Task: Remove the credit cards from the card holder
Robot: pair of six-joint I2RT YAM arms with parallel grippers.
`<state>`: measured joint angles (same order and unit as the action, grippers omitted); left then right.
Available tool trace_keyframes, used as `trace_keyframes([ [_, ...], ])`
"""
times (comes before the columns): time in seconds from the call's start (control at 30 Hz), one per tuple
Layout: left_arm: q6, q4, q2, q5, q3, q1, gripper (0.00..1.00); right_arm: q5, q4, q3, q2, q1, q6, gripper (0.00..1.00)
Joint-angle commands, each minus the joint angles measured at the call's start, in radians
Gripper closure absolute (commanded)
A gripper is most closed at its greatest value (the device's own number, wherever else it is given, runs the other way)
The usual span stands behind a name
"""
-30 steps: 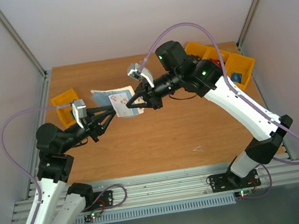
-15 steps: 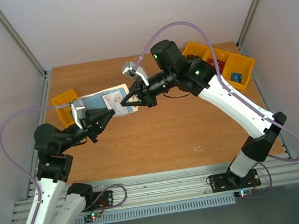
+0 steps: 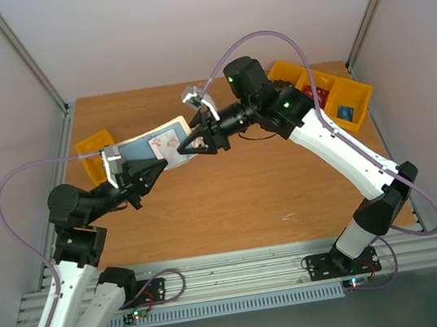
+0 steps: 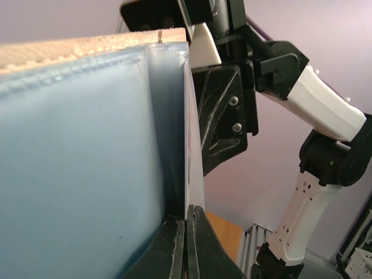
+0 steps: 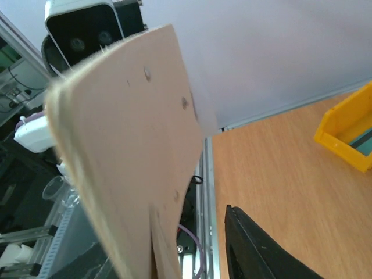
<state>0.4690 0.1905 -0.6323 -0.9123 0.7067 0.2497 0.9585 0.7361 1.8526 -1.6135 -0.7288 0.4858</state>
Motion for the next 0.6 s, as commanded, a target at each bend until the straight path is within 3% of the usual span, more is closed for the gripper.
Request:
trace_keyframes([
  [0.0, 0.034, 0.082, 0.019, 0.031, -0.009, -0.01, 1.0, 0.084, -0.111, -0.075, 0.07, 0.054, -0.06, 0.63],
  [0.1, 0.041, 0.082, 0.019, 0.026, -0.012, -0.009, 1.0, 0.084, -0.092, -0.095, 0.089, 0.064, -0.05, 0.66],
  [0.23, 0.04, 0.086, 0.018, 0.016, -0.01, -0.01, 1.0, 0.121, -0.092, -0.095, 0.075, 0.066, -0.079, 0.8],
  [0.4, 0.047, 0.088, 0.013, 0.024, -0.013, -0.009, 1.0, 0.134, -0.145, -0.103, 0.056, 0.058, -0.12, 0.72],
  [0.57, 0.053, 0.083, 0.012, 0.02, -0.007, -0.009, 1.0, 0.138, -0.151, -0.091, 0.041, 0.049, -0.122, 0.96],
])
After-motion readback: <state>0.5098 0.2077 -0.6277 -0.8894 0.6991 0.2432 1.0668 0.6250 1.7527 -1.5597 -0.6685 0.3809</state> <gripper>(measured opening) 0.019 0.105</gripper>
